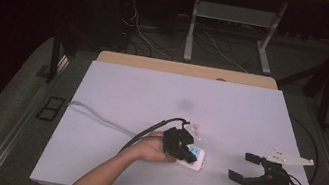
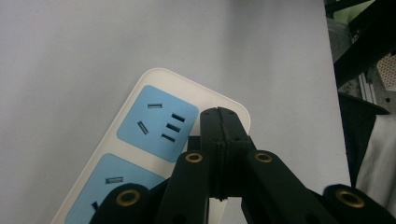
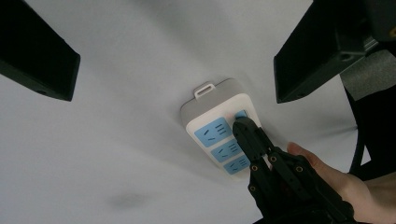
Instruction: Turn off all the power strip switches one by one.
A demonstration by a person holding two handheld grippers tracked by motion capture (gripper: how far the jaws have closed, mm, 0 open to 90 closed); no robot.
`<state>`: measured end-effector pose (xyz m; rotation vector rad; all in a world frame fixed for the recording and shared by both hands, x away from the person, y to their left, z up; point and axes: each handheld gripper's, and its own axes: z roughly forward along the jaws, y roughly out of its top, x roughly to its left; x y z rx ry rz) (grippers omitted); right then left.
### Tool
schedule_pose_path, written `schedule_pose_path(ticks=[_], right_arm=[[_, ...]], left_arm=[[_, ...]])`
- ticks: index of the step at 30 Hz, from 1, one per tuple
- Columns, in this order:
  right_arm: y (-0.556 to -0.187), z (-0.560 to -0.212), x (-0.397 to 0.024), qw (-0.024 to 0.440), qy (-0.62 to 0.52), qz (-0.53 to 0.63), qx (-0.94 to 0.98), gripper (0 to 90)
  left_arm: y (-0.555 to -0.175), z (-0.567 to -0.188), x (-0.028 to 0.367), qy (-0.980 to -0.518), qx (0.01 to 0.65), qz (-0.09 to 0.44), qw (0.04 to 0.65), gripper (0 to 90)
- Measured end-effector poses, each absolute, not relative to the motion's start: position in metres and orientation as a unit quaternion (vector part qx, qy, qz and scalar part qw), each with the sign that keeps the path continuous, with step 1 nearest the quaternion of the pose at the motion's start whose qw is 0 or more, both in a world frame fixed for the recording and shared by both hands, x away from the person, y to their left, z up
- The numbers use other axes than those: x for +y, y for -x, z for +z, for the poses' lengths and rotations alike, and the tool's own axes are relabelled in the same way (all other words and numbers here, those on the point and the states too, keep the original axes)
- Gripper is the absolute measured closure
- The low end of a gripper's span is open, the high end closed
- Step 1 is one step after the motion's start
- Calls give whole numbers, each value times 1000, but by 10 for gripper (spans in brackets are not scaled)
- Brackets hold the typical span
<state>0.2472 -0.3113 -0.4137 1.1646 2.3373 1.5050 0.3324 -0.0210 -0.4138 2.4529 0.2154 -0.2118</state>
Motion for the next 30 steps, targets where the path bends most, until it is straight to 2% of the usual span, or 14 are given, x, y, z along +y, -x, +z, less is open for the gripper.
schedule_pose_path(ticks=[6, 7, 19, 25, 30], right_arm=[[-247, -414, -312, 64, -387, 498, 773, 2], [-247, -414, -312, 64, -387, 498, 774, 2], [-248, -414, -312, 64, -388, 499, 773, 2], [-248, -415, -311, 63, -388, 498, 773, 2], [-247, -415, -311, 63, -388, 499, 772, 2]], left_arm=[[-333, -411, -19, -931, 91, -86, 344, 892], [-331, -411, -20, -935, 87, -73, 337, 892], [-326, -406, -12, -936, 85, -60, 337, 889], [-324, -397, 0, -930, 93, -45, 351, 845], [-319, -390, 13, -923, 109, -30, 369, 746]])
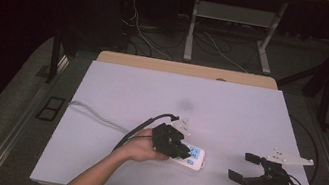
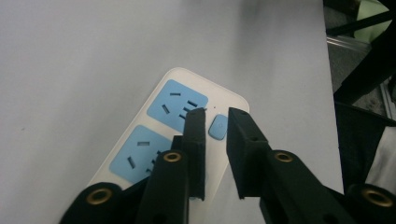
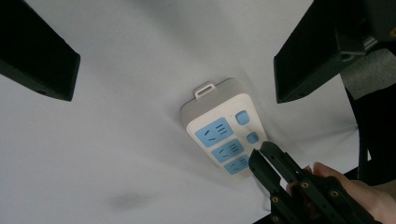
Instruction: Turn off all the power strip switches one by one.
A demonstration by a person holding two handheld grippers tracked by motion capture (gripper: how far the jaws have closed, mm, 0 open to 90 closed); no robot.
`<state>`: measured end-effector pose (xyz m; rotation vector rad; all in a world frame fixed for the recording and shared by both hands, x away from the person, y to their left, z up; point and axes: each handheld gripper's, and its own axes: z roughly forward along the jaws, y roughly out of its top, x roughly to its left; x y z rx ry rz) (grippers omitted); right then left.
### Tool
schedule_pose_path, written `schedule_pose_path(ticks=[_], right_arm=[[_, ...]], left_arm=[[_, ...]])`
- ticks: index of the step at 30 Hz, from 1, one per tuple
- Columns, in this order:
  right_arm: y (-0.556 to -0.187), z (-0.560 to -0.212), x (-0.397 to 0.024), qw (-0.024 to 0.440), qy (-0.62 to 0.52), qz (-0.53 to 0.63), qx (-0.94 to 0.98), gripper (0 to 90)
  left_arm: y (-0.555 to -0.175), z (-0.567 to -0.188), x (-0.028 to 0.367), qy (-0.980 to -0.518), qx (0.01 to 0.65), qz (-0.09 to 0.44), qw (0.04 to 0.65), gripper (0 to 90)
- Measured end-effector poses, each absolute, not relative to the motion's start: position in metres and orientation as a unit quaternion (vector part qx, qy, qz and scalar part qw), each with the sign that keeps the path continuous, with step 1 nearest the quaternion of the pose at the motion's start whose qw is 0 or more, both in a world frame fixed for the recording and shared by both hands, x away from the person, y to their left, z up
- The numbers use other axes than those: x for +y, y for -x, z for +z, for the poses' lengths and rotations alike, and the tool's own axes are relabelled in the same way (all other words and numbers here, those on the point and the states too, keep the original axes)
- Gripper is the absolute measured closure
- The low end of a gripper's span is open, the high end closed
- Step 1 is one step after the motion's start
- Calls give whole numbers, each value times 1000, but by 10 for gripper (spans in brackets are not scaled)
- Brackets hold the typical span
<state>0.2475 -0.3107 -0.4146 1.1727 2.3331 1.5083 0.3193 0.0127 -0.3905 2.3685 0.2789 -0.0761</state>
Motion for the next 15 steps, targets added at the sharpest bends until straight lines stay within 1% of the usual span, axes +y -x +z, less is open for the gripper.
schedule_pose_path(ticks=[5, 9, 12, 15], right_arm=[[-247, -415, -309, 62, -388, 499, 773, 2], [-247, -415, -309, 61, -387, 499, 773, 2], [-247, -415, -309, 61, -388, 500, 772, 2], [-247, -415, -309, 61, -387, 501, 772, 2]], left_arm=[[-314, -383, 27, -914, 127, -22, 384, 588], [-311, -377, 42, -902, 155, -11, 402, 417], [-309, -375, 52, -899, 167, -6, 405, 248], [-307, -374, 64, -893, 185, -2, 411, 143]])
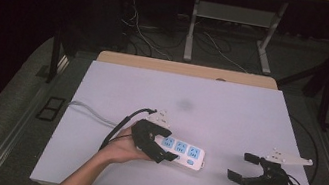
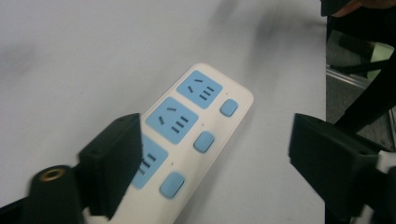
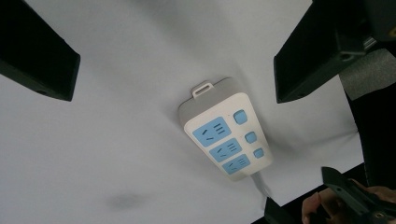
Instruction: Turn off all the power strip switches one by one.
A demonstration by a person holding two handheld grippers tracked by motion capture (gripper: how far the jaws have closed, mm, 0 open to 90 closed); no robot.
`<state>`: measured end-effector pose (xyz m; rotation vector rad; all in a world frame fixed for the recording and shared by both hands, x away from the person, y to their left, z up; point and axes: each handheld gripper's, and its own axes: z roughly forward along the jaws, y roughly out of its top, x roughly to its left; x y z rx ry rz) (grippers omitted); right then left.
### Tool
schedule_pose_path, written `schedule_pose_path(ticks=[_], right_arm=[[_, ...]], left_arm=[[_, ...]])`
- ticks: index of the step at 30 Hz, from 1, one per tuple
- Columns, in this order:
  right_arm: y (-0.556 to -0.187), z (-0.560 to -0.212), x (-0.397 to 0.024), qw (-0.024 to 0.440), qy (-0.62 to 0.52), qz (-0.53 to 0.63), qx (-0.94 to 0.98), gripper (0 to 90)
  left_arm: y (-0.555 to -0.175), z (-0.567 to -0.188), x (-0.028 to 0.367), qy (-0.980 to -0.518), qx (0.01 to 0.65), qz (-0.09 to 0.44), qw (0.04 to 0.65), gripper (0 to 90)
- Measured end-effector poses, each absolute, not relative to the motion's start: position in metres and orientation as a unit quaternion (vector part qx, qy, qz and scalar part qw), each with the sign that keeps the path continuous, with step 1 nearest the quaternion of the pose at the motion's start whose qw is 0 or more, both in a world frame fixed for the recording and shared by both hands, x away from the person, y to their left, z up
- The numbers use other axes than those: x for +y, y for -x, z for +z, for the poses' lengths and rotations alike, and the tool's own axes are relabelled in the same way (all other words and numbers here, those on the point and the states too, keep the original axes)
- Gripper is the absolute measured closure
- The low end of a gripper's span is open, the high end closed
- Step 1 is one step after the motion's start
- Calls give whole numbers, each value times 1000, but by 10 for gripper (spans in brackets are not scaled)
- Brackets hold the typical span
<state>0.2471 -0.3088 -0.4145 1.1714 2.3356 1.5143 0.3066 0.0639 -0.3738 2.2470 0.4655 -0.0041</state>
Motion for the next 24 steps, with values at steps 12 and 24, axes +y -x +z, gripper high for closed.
schedule_pose_path(ticks=[12, 24], right_arm=[[-246, -414, -308, 62, -387, 501, 772, 2], [-245, -414, -306, 61, -385, 500, 773, 2]], left_arm=[[-295, -378, 112, -861, 253, 25, 442, 0], [-281, -397, 152, -825, 310, 50, 469, 0]])
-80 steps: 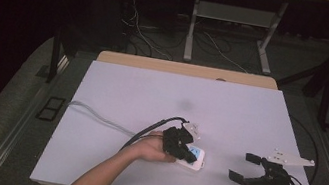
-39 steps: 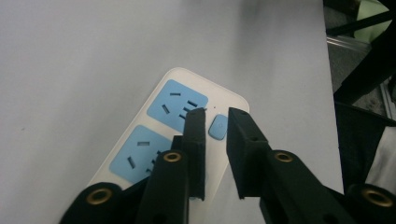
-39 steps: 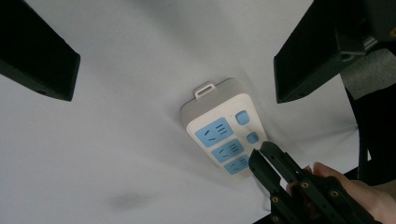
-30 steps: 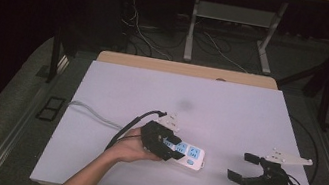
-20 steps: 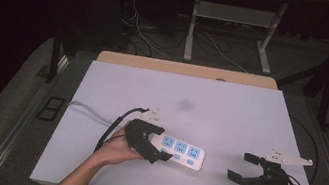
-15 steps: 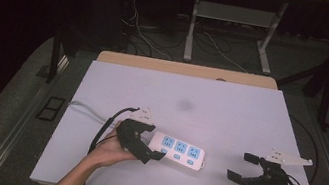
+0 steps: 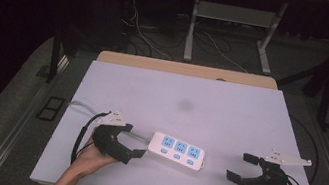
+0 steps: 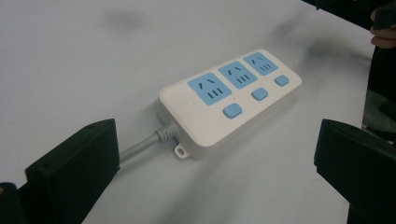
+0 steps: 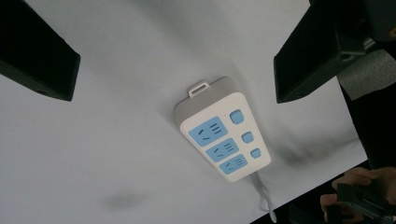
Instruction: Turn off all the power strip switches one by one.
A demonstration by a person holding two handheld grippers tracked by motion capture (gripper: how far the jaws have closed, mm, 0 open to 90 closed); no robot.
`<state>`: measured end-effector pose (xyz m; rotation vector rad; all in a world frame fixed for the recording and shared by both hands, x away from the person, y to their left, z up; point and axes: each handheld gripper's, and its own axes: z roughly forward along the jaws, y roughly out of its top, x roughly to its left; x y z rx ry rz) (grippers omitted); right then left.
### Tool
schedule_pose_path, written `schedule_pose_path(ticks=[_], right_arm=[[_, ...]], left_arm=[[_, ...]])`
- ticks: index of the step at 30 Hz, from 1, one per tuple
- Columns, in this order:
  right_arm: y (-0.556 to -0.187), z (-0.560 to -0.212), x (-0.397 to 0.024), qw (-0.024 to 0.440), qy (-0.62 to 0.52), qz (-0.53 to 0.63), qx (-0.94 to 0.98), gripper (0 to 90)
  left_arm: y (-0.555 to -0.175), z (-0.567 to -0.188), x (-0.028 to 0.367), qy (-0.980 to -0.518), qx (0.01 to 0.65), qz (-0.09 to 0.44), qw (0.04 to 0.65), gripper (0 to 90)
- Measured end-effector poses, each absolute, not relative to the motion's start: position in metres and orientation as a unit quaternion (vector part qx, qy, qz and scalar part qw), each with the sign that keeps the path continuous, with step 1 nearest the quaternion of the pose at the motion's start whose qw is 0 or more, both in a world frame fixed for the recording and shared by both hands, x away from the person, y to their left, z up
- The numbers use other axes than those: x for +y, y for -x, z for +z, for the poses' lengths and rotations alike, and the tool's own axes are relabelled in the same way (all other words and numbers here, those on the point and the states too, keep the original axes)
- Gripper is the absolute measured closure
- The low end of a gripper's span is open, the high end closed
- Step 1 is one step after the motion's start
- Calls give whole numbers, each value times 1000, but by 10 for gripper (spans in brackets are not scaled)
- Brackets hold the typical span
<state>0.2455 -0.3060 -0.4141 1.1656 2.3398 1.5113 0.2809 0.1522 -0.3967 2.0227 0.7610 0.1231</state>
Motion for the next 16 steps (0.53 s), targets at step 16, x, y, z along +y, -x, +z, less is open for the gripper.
schedule_pose_path(ticks=[16], right_arm=[[-244, -414, -305, 60, -384, 501, 773, 2]], left_arm=[[-266, -415, 187, -780, 364, 66, 506, 0]])
